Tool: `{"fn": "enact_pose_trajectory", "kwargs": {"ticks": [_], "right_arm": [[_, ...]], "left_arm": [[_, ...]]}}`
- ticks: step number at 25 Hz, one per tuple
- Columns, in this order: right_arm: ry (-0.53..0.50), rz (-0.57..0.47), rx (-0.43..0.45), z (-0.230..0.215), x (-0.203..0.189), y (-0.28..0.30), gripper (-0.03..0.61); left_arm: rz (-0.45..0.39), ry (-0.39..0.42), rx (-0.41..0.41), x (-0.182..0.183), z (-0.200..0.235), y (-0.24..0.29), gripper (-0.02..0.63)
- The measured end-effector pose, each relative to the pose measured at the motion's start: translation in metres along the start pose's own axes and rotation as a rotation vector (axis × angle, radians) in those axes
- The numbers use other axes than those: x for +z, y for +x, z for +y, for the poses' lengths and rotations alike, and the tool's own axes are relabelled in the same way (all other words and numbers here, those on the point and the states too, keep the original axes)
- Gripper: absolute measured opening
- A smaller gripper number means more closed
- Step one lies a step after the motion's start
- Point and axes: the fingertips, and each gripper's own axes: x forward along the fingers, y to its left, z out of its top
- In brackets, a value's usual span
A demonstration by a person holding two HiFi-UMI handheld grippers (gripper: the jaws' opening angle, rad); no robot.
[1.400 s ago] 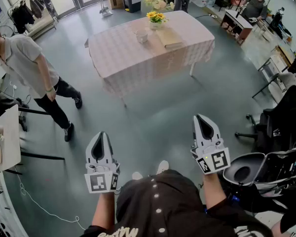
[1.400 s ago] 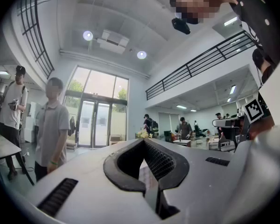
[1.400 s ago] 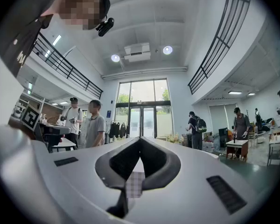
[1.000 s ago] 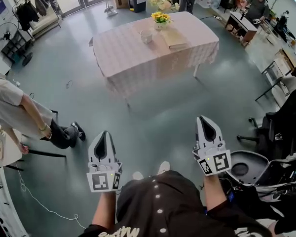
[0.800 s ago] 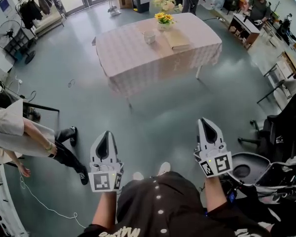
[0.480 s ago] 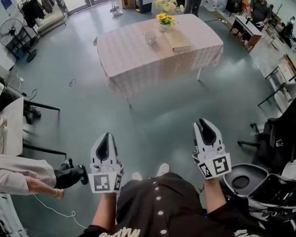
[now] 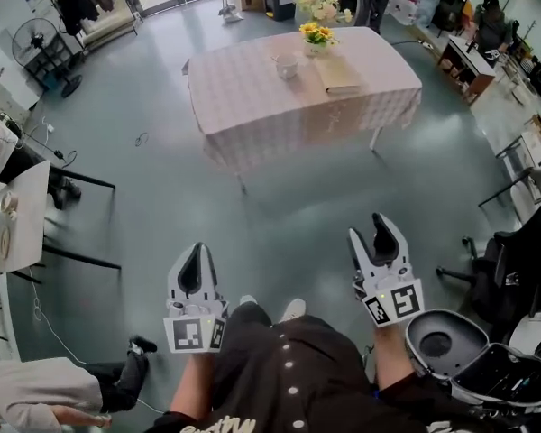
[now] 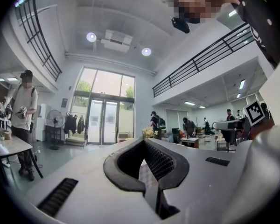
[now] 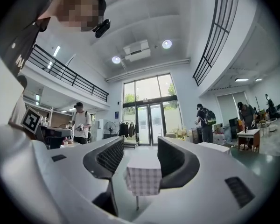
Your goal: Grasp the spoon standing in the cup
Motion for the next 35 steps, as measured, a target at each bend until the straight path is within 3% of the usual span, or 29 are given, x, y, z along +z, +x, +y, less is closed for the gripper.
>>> {"fn": "enact_pose_trajectory", "kwargs": {"ticks": [10, 35], "right_arm": [[-0.007, 0.009, 0.007, -0.024, -0.003, 0.027, 0.207], [-0.061, -0.014, -0.08, -0.065, -0.001, 0.235, 0.202]], "left_arm": [[0.003, -0.002, 0.01, -0.004, 0.001, 0.036, 0.017], [-0.048, -0.019, -0.075, 0.001, 0.117, 0.242, 0.017]]}}
